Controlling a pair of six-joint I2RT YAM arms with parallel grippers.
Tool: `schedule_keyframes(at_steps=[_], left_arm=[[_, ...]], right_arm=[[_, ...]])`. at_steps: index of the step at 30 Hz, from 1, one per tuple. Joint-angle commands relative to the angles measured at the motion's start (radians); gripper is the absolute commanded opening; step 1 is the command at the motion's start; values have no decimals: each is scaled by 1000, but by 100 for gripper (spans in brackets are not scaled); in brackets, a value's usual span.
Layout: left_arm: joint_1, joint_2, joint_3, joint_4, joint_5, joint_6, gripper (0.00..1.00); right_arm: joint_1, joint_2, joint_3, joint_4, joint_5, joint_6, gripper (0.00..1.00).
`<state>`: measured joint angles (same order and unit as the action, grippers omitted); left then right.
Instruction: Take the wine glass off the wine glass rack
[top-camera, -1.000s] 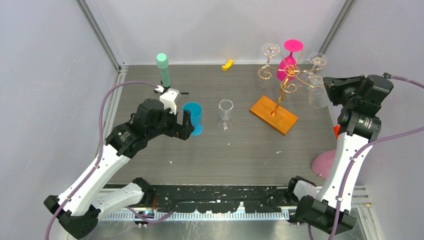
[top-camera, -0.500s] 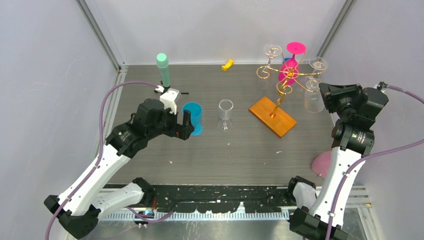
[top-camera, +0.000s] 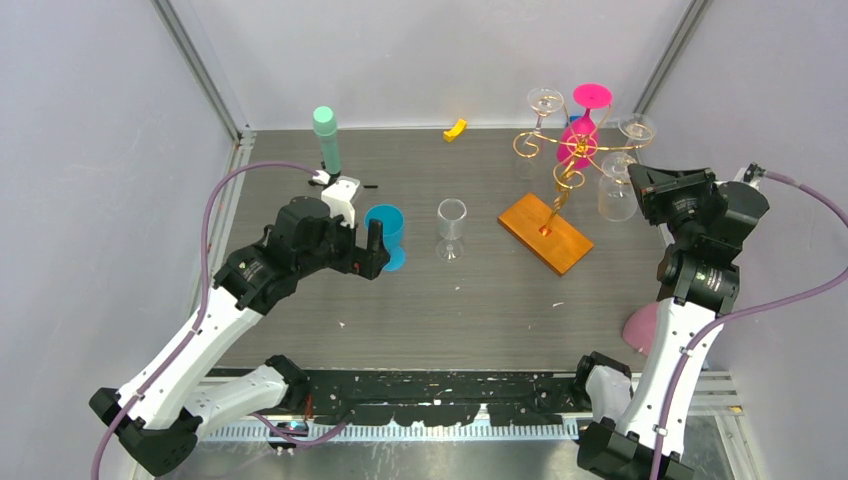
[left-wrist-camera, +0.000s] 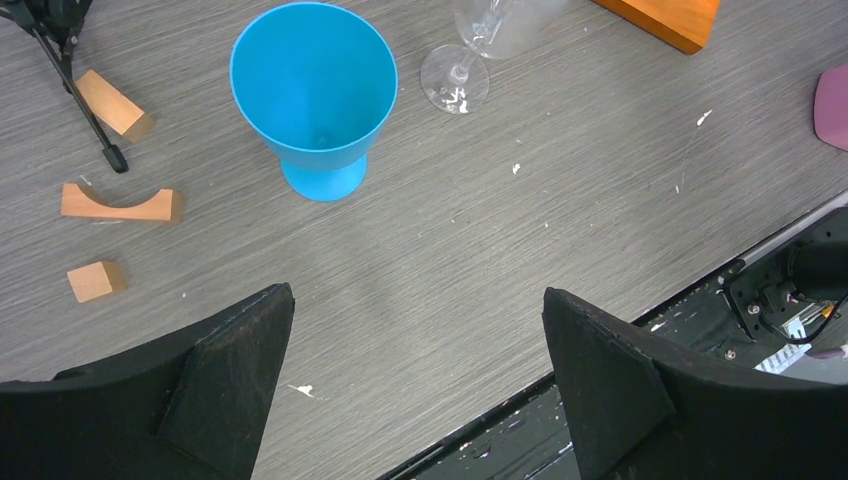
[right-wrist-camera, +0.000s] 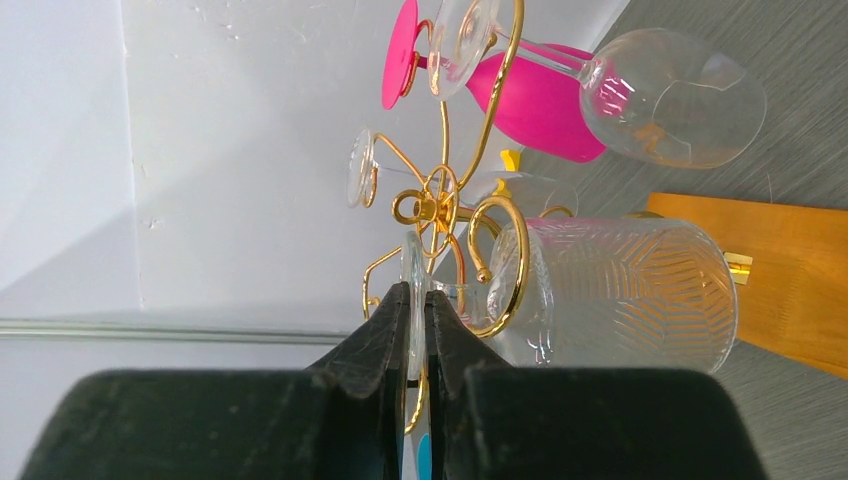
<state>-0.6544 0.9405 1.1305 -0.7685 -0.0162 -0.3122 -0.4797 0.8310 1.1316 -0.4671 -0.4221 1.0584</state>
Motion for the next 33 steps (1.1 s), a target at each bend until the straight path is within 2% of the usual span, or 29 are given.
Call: schedule_keyframes(at_steps=[1, 6, 23, 33], left_arm=[[-3, 0, 6, 51, 12, -11, 98], [-2, 2, 11, 51, 12, -13, 98], [-4, 8, 16, 48, 12, -18, 98], [-3, 9, 19, 49, 12, -19, 98]], right_arm=[[1, -16, 0, 165, -30, 40, 0], [1, 16, -11, 257, -47, 77, 0], [1, 135, 37, 340, -36, 98, 0], [3, 135, 57, 305, 12, 91, 0]])
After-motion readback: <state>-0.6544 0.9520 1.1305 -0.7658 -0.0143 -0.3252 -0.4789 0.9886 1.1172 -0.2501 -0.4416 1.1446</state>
